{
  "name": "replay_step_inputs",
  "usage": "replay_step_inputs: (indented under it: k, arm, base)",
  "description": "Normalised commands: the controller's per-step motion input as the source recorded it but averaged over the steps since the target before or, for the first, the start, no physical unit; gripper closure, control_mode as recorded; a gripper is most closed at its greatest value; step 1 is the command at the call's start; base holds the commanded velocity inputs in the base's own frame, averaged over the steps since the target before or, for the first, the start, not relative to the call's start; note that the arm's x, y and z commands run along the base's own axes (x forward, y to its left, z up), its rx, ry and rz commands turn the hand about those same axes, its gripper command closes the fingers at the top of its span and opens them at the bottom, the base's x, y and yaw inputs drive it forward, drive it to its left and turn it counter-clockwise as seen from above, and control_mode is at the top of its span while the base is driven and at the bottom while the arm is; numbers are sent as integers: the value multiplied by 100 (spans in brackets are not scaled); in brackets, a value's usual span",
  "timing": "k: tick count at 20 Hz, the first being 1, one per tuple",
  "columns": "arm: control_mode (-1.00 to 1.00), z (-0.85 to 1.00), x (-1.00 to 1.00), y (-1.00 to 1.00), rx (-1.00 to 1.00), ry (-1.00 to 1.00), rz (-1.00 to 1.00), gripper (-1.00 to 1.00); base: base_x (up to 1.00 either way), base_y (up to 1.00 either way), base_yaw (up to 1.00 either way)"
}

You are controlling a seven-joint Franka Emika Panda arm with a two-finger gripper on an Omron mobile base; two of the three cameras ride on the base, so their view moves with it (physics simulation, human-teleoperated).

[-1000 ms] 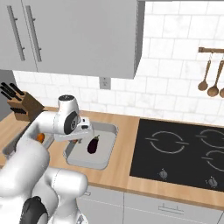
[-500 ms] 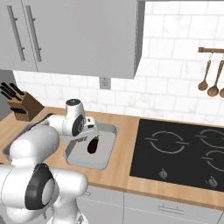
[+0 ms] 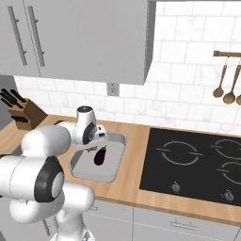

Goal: Place one eggplant and one chicken drumstick in each tupperware on the nearby counter, to pack two identical lunches.

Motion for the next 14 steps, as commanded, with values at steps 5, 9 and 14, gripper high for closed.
replay_step_inputs:
  k: [5,9,14]
  arm:
    - [-100,-34,-2,-7,0,-4,0,100]
    - [-100,0,0,0,0,0,0,-100]
    - [-100,0,0,0,0,0,0,-100]
  base:
    - [0,0,0]
    - [0,0,0]
    - [0,0,0]
